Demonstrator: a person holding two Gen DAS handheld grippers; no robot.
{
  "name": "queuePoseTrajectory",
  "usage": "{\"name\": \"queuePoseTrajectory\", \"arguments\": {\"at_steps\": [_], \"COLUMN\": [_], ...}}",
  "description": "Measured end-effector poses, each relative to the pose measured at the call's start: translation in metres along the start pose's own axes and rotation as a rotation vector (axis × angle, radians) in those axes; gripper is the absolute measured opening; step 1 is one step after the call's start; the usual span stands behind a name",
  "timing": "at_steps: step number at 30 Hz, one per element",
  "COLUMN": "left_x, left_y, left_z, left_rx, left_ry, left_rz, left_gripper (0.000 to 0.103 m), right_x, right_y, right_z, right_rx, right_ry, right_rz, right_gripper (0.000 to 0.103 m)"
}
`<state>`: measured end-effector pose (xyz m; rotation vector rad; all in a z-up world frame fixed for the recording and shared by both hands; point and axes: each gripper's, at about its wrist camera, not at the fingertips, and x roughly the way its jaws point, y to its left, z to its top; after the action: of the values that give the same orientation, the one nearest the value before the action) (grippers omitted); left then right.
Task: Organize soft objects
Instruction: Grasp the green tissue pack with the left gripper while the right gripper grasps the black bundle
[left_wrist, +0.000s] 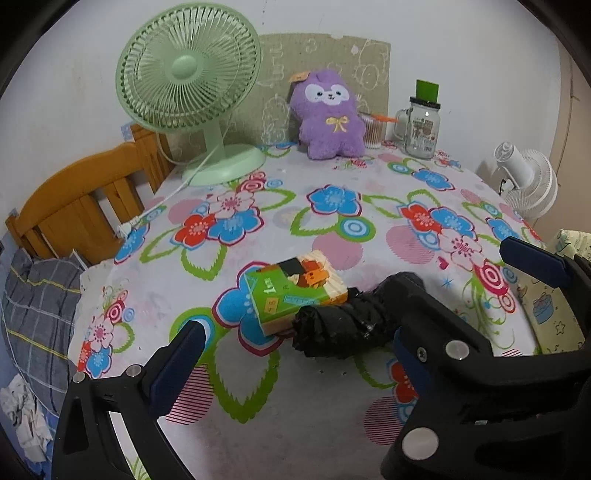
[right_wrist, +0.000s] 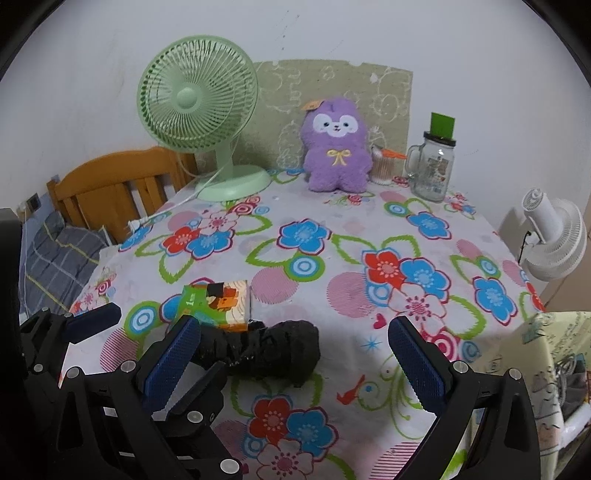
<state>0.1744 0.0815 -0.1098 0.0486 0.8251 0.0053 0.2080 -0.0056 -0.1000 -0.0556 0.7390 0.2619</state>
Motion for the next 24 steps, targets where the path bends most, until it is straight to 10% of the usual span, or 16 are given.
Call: {"name": "queuePoseTrajectory", "arguments": {"at_steps": [24], "left_x": [0.037], "left_y": [0.002], "left_z": [-0.014], "left_rx": [0.012], "left_ry": [0.091], "left_rz": [-0.008], "left_gripper": [0.103], "right_x": [0.063], "right_y": [0.01], "right_z": [-0.012], "right_rx": [0.004], "right_ry": [0.145], "right_rz": [0.034], "right_gripper": [0.081]}}
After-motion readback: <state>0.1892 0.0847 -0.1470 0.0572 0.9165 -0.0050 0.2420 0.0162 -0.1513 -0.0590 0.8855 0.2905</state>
